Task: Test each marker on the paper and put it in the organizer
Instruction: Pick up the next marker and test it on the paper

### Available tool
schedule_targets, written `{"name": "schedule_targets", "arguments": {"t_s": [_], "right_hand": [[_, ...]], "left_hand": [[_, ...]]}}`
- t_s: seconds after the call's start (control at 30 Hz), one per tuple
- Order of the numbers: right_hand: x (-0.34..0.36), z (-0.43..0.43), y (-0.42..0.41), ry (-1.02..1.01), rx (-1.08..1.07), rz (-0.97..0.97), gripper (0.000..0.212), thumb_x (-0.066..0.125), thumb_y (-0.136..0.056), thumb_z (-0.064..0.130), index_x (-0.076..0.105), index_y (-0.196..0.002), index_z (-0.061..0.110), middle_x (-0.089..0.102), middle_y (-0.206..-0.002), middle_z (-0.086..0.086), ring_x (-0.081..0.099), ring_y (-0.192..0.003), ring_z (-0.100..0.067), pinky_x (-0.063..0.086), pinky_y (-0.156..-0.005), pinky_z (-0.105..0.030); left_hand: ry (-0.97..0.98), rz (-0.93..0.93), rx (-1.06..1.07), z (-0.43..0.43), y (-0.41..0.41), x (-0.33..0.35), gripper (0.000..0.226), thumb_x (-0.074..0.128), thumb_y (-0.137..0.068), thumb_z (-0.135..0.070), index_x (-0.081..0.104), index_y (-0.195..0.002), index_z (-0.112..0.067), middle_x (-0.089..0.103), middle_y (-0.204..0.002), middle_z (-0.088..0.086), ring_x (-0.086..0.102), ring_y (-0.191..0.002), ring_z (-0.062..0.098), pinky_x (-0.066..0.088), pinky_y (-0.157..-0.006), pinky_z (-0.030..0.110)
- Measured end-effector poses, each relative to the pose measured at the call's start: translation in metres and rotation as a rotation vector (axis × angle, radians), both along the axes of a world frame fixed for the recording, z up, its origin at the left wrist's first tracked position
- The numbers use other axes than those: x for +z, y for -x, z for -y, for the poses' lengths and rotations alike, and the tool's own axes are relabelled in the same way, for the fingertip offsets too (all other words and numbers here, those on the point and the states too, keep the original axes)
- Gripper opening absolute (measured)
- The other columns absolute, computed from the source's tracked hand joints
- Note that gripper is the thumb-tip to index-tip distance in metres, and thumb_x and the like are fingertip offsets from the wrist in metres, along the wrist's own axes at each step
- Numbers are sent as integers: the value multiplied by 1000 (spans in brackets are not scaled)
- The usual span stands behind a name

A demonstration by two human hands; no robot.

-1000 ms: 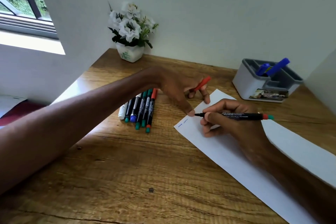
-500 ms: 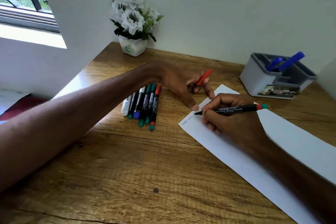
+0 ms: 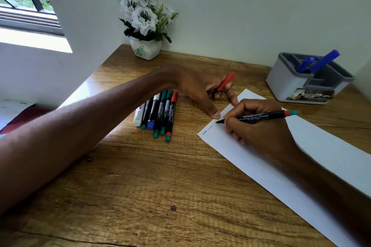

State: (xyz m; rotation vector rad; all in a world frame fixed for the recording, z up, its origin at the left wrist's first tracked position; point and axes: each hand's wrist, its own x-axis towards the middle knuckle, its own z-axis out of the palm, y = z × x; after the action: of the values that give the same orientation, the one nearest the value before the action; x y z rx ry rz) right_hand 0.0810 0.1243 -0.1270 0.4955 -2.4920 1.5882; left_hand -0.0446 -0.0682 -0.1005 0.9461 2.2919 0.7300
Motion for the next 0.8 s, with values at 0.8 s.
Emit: {"name": "schedule_targets", "arguments": {"t_s": [0.8], "right_hand": [[0,1,-1,-31,11,-27,16,73,-84,-5,77,-74,7,72,-62,-2,65,-46,-21,52,-46,-26]], "left_hand": [[-16,-4,-6,0,3,-3,61,83,-85,-16,51,-137,-14,55,-90,-30,46,-86,-2,45,-77,12]]}}
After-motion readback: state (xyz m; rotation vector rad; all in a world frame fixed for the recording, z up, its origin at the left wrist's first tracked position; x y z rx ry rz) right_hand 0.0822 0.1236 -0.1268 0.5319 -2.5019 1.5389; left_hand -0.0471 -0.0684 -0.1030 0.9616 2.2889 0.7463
